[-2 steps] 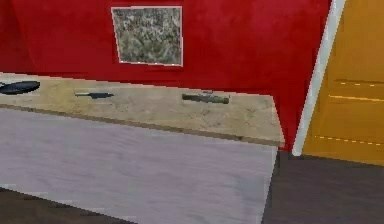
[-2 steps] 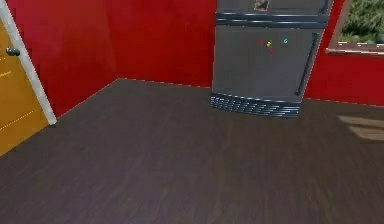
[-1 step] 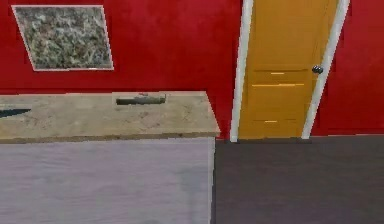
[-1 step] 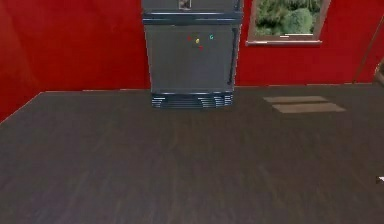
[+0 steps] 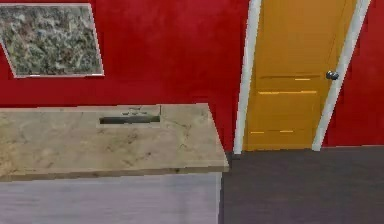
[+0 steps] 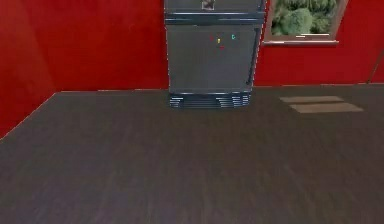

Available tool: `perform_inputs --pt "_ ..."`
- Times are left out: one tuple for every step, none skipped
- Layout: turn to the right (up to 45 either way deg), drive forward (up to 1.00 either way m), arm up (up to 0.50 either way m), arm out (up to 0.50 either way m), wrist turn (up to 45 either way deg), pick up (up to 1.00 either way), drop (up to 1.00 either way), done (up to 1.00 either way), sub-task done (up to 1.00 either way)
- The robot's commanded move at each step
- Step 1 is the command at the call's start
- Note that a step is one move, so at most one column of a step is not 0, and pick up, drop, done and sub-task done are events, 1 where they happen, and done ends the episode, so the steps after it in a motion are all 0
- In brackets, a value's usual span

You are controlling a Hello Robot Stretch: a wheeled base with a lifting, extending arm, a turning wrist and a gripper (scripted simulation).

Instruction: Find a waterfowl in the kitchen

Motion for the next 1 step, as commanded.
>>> perform_inputs --pt "-45.0 0.00 0.00 0.00 0.0 0.00 0.00 0.00 0.00"
